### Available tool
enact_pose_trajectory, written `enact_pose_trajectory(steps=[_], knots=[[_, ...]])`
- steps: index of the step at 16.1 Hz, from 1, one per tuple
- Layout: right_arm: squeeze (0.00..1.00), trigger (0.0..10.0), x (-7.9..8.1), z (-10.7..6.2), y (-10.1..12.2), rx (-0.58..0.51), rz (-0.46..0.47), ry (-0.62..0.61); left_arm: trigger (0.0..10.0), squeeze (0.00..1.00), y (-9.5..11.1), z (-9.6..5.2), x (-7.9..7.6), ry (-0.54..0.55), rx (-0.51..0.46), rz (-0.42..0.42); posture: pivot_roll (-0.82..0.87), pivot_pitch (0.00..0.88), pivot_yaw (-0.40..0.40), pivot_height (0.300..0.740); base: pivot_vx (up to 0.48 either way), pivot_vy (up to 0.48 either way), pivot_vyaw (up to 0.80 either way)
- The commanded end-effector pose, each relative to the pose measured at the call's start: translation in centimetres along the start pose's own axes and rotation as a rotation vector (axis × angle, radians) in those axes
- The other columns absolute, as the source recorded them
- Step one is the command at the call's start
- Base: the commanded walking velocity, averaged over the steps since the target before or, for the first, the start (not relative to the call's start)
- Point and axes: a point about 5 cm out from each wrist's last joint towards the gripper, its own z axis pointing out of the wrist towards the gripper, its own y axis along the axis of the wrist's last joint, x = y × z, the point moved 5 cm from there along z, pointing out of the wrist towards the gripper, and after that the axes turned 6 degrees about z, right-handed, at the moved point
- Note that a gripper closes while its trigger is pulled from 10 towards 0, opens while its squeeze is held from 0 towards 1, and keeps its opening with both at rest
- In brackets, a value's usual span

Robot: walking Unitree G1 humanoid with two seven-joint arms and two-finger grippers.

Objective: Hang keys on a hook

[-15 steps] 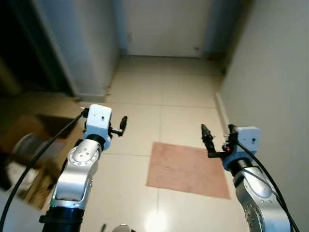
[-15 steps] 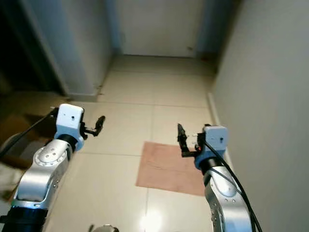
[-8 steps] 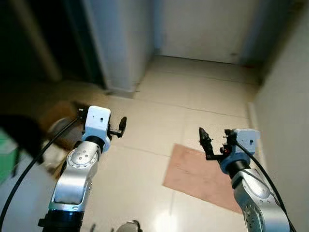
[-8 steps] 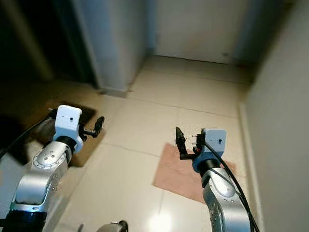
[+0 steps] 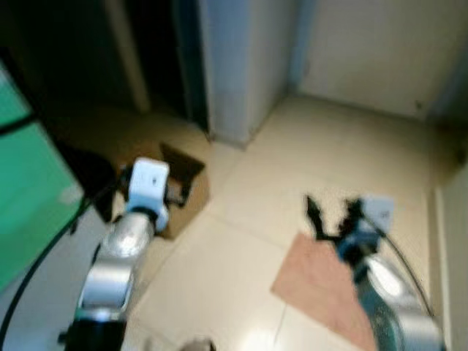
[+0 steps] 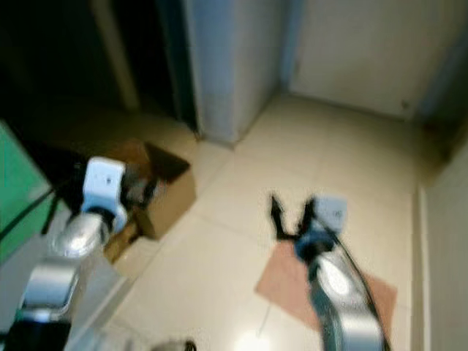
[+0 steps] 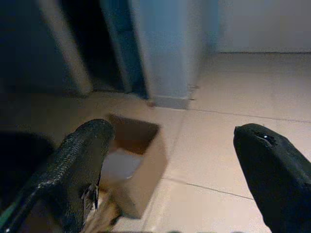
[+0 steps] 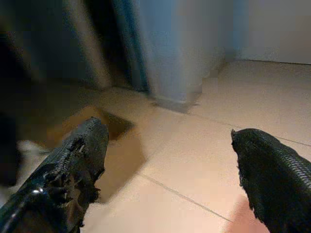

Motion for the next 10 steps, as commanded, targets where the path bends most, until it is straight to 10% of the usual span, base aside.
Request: enact_pose_trajectory(steps=[1,10], knots=[[1.00,10.0,-0.5,-0.1,0.7,-0.015,-0.007,-0.014,10.0,0.00,0.1,-0.1,-0.2,-0.002,0.000,-0.003,-0.13,0.000,0.006,0.740,0.000,0.000,0.80],[1.00,10.0,-3.3,-0.7,2.5,-0.121,-0.107,-0.226,10.0,0.00,0.4,0.5,-0.4,-0.023,-0.005,0.014,-0.17,0.000,0.054,0.740,0.000,0.000,0.80]])
